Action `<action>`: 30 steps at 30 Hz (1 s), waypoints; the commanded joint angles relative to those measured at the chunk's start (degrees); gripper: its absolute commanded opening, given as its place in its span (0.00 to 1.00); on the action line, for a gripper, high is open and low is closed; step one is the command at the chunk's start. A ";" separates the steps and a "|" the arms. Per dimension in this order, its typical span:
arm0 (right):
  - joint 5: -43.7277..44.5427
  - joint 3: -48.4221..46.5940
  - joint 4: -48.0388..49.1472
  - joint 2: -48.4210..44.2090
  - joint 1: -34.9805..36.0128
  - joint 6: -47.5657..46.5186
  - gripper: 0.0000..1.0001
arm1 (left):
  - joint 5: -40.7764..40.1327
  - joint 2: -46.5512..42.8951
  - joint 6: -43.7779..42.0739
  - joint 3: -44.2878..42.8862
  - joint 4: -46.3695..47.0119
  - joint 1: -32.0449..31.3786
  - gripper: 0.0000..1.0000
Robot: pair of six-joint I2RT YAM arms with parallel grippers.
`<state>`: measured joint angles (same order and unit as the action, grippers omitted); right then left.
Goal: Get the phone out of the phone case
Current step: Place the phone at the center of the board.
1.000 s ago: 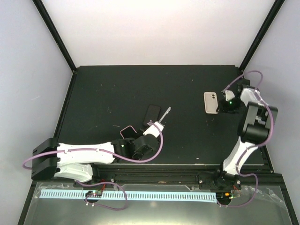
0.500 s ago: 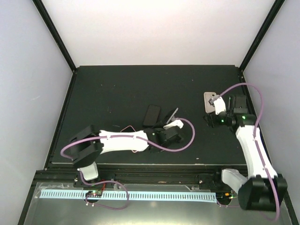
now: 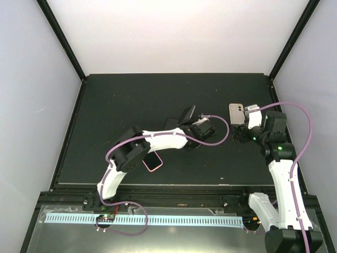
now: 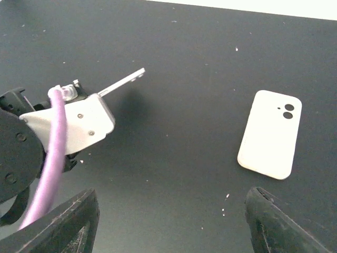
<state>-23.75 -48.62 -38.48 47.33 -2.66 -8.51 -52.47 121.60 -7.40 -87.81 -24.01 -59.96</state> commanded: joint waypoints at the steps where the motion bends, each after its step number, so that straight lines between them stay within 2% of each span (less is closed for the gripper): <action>1: 2.71 0.55 2.82 0.16 -0.74 1.95 0.77 | -7.20 4.57 -8.83 -6.34 4.46 0.70 0.01; 6: 5.73 0.48 3.31 0.63 -0.92 2.55 0.77 | -8.81 13.27 -8.56 -16.11 -1.89 0.67 0.02; 13: 6.46 0.94 4.09 0.65 -1.01 2.81 0.77 | -6.91 16.02 -3.53 -20.13 -6.67 0.34 0.04; 19: 6.89 0.93 4.22 1.26 -1.03 2.80 0.77 | -4.13 16.02 -0.35 -20.81 -9.63 -0.04 0.30; 22: 6.40 0.97 4.25 1.97 -1.10 2.70 0.77 | -0.55 14.71 2.67 -21.01 -11.54 -0.06 0.35; 24: 6.22 0.86 4.18 2.97 -1.10 2.55 0.77 | 3.19 13.15 6.11 -21.00 -13.35 -0.06 0.41; 30: 6.37 0.66 3.84 2.87 -1.08 2.19 0.77 | 18.79 4.11 12.06 -14.67 -13.92 0.36 0.71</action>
<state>-17.96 -48.07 -35.57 51.13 -3.79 -6.07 -45.36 135.44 -1.10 -105.01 -36.60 -59.70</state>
